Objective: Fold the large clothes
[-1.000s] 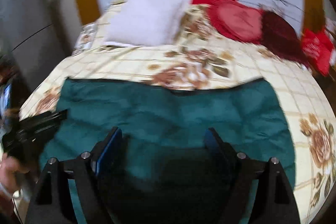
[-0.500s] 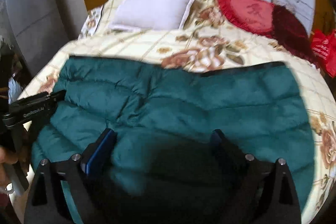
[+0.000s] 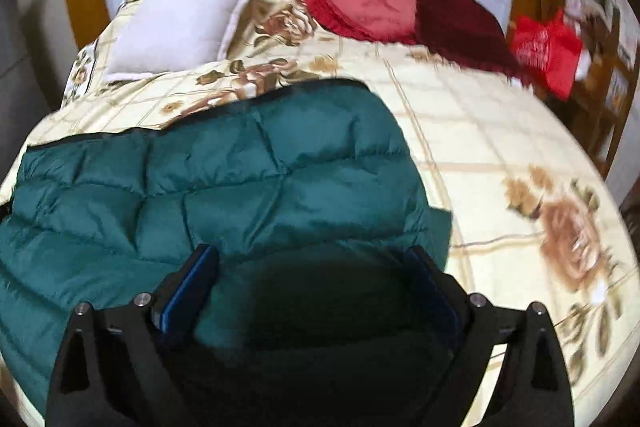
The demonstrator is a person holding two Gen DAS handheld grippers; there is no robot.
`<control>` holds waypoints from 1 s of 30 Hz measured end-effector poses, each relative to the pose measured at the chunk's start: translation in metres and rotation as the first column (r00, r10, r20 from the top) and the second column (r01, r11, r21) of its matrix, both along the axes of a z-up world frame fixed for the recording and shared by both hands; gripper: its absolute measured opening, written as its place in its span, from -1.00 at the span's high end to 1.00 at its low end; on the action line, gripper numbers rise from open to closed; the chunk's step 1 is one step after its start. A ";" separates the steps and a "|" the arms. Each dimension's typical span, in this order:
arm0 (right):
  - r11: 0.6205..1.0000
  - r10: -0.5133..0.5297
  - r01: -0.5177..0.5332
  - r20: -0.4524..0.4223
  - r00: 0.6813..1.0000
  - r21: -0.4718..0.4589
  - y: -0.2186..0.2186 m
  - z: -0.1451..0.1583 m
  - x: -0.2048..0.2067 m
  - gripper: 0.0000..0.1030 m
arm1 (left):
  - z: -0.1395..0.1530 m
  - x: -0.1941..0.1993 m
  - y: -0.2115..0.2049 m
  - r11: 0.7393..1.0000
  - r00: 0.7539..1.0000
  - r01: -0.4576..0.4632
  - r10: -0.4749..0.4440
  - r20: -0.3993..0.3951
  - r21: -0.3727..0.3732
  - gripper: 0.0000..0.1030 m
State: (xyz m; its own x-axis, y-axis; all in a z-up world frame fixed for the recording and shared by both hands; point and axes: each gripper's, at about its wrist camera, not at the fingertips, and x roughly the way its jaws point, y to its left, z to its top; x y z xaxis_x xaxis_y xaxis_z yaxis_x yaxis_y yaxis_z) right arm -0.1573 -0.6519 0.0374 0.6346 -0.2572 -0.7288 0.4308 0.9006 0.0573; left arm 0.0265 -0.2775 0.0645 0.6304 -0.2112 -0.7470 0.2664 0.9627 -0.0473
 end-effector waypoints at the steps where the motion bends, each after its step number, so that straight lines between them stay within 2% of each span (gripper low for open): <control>1: 1.000 -0.002 0.002 -0.007 1.000 0.002 0.000 -0.003 0.002 -0.93 | -0.001 0.001 -0.001 1.000 1.000 0.000 0.000 -0.004 0.004 -0.58; 6: 1.000 -0.001 0.001 -0.019 1.000 -0.012 0.005 0.005 0.000 -0.93 | 0.005 -0.007 0.004 1.000 1.000 -0.002 0.002 -0.012 0.013 -0.58; 9: 1.000 0.008 -0.008 0.039 0.999 -0.001 0.016 0.025 -0.022 -0.93 | 0.013 -0.022 0.011 1.000 1.000 0.015 -0.015 0.002 0.014 -0.58; 13: 0.998 0.067 -0.067 0.004 0.998 0.009 0.040 0.039 -0.040 -0.93 | 0.025 -0.047 0.021 0.999 0.999 0.039 -0.039 0.031 -0.001 -0.58; 20: 0.992 0.123 -0.123 -0.013 0.992 0.016 0.078 0.043 -0.063 -0.93 | 0.032 -0.083 0.028 0.998 0.996 0.070 -0.070 0.050 0.006 -0.57; 30: 0.990 0.140 -0.140 -0.028 0.990 0.000 0.098 0.050 -0.081 -0.93 | 0.036 -0.115 0.033 0.995 0.991 0.095 -0.098 0.091 0.039 -0.57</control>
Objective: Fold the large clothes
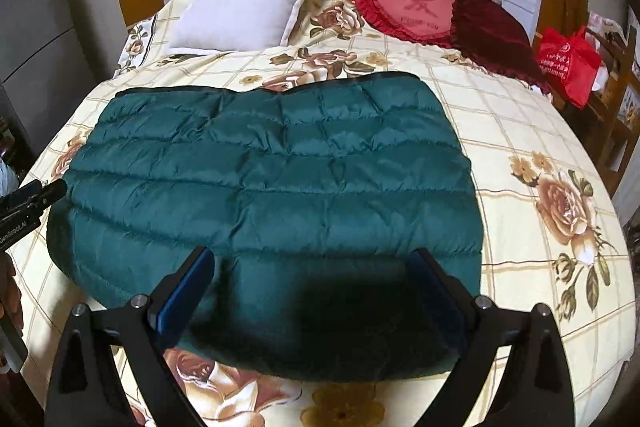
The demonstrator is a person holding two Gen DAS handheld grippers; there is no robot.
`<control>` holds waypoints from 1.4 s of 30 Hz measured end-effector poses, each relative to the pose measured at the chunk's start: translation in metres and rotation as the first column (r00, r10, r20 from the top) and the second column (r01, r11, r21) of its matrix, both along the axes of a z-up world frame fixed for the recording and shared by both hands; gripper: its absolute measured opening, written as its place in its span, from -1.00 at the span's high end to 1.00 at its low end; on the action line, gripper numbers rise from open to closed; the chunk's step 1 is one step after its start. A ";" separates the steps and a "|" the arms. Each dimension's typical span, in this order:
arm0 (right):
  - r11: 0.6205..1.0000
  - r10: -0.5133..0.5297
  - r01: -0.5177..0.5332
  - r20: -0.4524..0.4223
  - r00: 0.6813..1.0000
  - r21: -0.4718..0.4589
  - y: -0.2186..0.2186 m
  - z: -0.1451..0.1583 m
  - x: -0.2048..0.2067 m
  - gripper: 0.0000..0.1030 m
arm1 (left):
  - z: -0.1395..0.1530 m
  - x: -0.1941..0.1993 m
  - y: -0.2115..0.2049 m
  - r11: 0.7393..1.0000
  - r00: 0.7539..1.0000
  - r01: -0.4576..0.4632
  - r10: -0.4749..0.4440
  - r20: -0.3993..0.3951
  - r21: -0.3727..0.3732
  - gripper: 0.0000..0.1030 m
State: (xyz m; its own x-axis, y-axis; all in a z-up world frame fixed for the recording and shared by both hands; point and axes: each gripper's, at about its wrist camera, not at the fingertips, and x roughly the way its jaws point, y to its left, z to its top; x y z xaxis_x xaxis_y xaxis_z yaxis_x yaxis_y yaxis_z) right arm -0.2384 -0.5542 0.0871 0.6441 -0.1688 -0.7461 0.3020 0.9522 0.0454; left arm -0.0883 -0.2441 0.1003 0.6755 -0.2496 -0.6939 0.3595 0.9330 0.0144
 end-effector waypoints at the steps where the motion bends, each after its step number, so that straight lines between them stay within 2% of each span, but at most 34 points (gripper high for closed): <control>1: 1.000 -0.004 0.004 0.002 1.000 -0.002 -0.002 0.002 -0.001 -0.93 | -0.001 0.000 0.001 1.000 1.000 0.001 -0.001 -0.004 0.000 -0.57; 6: 0.999 -0.054 0.054 -0.004 0.999 -0.005 -0.026 0.002 -0.003 -0.99 | -0.006 0.010 0.006 1.000 0.999 0.013 -0.014 -0.031 -0.022 -0.57; 10: 0.993 -0.119 0.120 -0.017 0.993 0.020 -0.057 -0.009 -0.003 -0.99 | -0.017 0.032 0.021 0.990 0.990 0.015 -0.034 -0.135 -0.140 -0.57; 12: 0.987 -0.151 0.152 -0.018 0.988 0.055 -0.076 -0.015 -0.004 -0.99 | -0.024 0.047 0.033 0.975 0.980 -0.015 -0.030 -0.199 -0.220 -0.57; 17: 0.965 -0.211 0.211 -0.012 0.977 0.153 -0.120 -0.026 -0.006 -1.00 | -0.033 0.071 0.047 0.952 0.963 -0.041 -0.042 -0.266 -0.302 -0.57; 20: 0.956 -0.200 0.203 -0.034 0.979 0.214 -0.140 -0.035 0.002 -1.00 | -0.042 0.082 0.047 0.933 0.945 -0.027 -0.093 -0.312 -0.360 -0.57; 23: 0.945 -0.165 0.166 -0.026 0.986 0.283 -0.152 -0.042 0.008 -1.00 | -0.049 0.090 0.048 0.915 0.929 -0.021 -0.131 -0.346 -0.402 -0.66; 31: 0.901 -0.085 0.083 -0.014 0.996 0.427 -0.168 -0.066 0.034 -1.00 | -0.075 0.111 0.054 0.858 0.868 -0.098 -0.175 -0.465 -0.504 -0.92; 38: 0.887 -0.025 0.025 -0.005 1.000 0.462 -0.166 -0.080 0.052 -1.00 | -0.080 0.115 0.047 0.851 0.867 -0.086 -0.193 -0.460 -0.519 -0.99; 42: 0.872 -0.025 0.029 -0.015 1.000 0.489 -0.166 -0.085 0.057 -1.00 | -0.079 0.119 0.042 0.854 0.866 -0.064 -0.209 -0.454 -0.516 -1.00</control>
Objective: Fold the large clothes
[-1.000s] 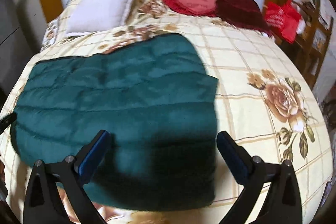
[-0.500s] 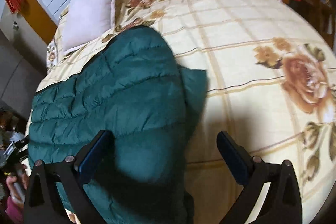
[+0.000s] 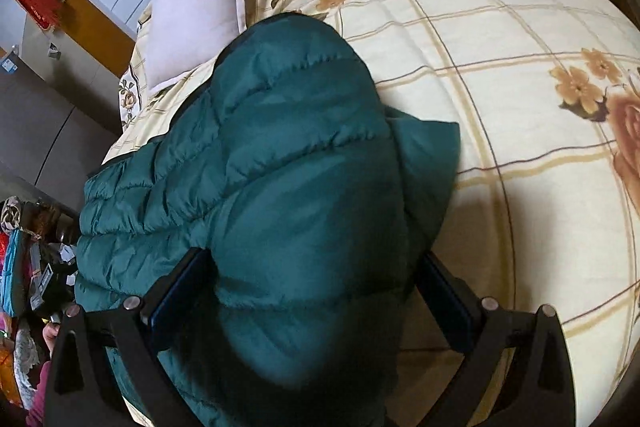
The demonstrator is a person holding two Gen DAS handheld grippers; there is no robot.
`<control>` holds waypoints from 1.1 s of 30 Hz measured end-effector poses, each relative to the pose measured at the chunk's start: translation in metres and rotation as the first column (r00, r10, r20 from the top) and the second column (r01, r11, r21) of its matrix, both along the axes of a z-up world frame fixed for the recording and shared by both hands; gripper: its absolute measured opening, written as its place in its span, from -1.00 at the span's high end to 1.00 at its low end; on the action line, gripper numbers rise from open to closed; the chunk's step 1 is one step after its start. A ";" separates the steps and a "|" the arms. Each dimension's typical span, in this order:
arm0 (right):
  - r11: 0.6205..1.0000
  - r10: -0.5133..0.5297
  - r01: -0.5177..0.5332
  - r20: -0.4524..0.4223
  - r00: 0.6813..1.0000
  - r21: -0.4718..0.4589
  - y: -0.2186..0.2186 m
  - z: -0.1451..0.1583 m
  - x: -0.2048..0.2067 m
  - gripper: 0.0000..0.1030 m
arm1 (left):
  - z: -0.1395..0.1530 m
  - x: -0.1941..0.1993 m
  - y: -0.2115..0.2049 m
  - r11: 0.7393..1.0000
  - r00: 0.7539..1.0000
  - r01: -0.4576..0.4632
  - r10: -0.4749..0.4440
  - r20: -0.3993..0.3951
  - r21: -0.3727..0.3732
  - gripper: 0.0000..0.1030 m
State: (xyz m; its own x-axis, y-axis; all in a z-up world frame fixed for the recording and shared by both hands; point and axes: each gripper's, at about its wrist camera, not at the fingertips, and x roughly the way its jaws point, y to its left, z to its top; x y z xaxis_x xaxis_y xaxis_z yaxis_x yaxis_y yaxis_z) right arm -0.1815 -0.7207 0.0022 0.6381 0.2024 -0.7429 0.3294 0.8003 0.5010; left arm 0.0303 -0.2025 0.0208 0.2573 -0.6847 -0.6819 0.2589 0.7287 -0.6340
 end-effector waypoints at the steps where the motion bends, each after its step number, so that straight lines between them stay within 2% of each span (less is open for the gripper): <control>1: 1.000 -0.002 0.002 -0.004 1.000 0.012 -0.002 -0.001 0.001 -1.00 | 0.000 0.000 0.000 1.000 1.000 0.002 -0.002 0.002 0.002 -1.00; 4: 1.000 -0.013 0.013 -0.001 1.000 0.013 0.001 -0.003 0.001 -0.99 | 0.000 0.001 -0.006 1.000 1.000 0.025 -0.025 0.003 0.010 -1.00; 6: 1.000 -0.011 0.011 0.016 1.000 0.007 0.008 -0.004 0.001 -0.99 | 0.000 -0.001 -0.005 0.999 0.999 0.031 -0.031 -0.012 -0.020 -0.73; 8: 1.000 0.005 -0.005 0.046 0.999 -0.017 0.018 0.000 -0.002 -0.74 | 0.002 -0.006 -0.002 0.999 1.000 0.017 -0.017 -0.004 -0.048 -0.55; 12: 0.999 -0.005 0.007 0.073 0.997 -0.034 0.029 0.014 -0.014 -0.33 | 0.017 -0.023 0.000 0.999 0.997 0.020 -0.017 0.073 -0.036 -0.14; 14: 0.999 -0.006 0.009 0.093 0.996 -0.035 0.032 0.024 -0.021 -0.07 | 0.026 -0.030 0.001 0.999 0.995 0.023 -0.020 0.094 -0.033 -0.03; 17: 1.000 0.003 0.001 0.144 0.990 -0.030 0.040 0.046 -0.037 0.14 | 0.040 -0.041 0.005 0.999 0.995 0.032 -0.028 0.100 -0.038 0.09; 22: 0.999 0.033 -0.028 0.177 0.984 -0.030 0.062 0.079 -0.066 0.24 | 0.070 -0.071 0.017 0.995 0.991 0.074 -0.066 0.119 -0.066 0.16; 27: 0.998 0.059 -0.061 0.168 0.984 0.008 0.084 0.099 -0.108 0.24 | 0.096 -0.107 0.033 0.992 0.988 0.108 -0.099 0.119 -0.070 0.17; 31: 0.999 0.042 -0.045 0.139 0.989 0.021 0.093 0.085 -0.139 0.23 | 0.086 -0.127 0.048 0.994 0.990 0.103 -0.099 0.099 -0.037 0.15; 33: 1.000 -0.018 0.015 0.101 0.995 0.027 0.088 0.065 -0.148 0.10 | 0.069 -0.129 0.050 0.997 0.994 0.078 -0.079 0.080 0.013 0.00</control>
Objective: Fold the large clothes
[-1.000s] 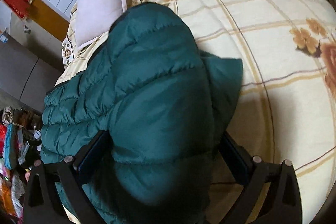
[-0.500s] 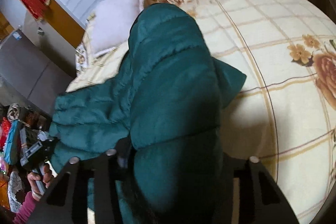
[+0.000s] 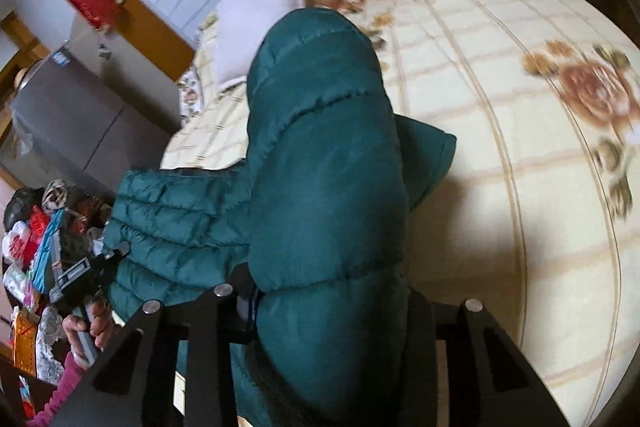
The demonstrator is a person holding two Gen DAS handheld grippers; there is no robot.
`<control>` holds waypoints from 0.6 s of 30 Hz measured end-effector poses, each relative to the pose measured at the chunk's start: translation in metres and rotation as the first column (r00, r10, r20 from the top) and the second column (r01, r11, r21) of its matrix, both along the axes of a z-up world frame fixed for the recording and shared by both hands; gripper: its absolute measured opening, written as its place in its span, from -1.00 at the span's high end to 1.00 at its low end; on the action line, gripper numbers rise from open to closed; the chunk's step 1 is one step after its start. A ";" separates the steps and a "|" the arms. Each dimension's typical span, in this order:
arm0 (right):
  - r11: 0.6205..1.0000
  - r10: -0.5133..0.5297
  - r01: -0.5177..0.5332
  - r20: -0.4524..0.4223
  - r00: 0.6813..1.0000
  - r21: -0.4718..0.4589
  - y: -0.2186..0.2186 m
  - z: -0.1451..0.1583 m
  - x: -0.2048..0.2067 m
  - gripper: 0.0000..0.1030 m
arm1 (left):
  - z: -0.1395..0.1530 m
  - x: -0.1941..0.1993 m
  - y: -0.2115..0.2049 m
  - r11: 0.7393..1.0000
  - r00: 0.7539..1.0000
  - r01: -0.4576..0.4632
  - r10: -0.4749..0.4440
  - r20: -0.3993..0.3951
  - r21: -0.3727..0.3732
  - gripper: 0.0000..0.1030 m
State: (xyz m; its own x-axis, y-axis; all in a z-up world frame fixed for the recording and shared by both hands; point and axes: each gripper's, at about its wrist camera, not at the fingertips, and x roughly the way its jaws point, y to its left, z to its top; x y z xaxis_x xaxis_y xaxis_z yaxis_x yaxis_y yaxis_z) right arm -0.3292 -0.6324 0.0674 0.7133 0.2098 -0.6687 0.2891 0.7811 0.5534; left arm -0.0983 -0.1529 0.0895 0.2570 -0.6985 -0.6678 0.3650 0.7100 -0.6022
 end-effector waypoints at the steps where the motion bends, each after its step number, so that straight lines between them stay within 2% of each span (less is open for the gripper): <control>1: 0.999 -0.030 0.030 -0.033 0.999 -0.017 -0.002 -0.011 -0.001 -0.12 | -0.013 0.002 0.001 0.999 1.000 -0.020 0.021 -0.016 0.043 -0.06; 3: 0.996 -0.087 0.084 -0.107 0.990 -0.033 -0.006 -0.033 0.000 -0.52 | -0.034 0.005 0.006 0.997 0.995 -0.056 0.060 -0.082 0.053 -0.38; 5: 0.993 -0.112 0.107 -0.115 0.987 -0.049 -0.005 -0.037 -0.005 -0.60 | -0.043 0.006 0.016 0.994 0.986 -0.108 0.110 -0.126 0.027 -0.51; 6: 0.991 -0.125 0.118 -0.111 0.986 -0.068 -0.004 -0.034 -0.011 -0.60 | -0.040 0.003 0.021 0.991 0.984 -0.131 0.133 -0.121 0.026 -0.52; 8: 0.982 -0.145 0.130 -0.104 0.984 -0.137 0.003 -0.019 -0.019 -0.60 | -0.029 -0.003 0.024 0.988 0.986 -0.145 0.149 -0.078 0.054 -0.52; 11: 0.965 -0.135 0.111 -0.085 0.987 -0.237 0.020 0.007 -0.035 -0.60 | -0.002 -0.023 0.026 0.976 0.985 -0.171 0.167 0.042 0.131 -0.51; 18: 0.943 -0.095 0.075 -0.046 0.994 -0.324 0.064 0.037 -0.057 -0.61 | 0.027 -0.073 0.020 0.947 0.953 -0.211 0.144 0.266 0.243 -0.51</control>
State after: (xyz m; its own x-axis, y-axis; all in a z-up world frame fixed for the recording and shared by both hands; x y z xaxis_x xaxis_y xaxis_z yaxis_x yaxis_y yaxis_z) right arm -0.3866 -0.5688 0.1044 0.6755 -0.0830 -0.7327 0.3871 0.8856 0.2566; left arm -0.1710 -0.1331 0.1166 0.5376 -0.4323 -0.7239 0.3287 0.8981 -0.2922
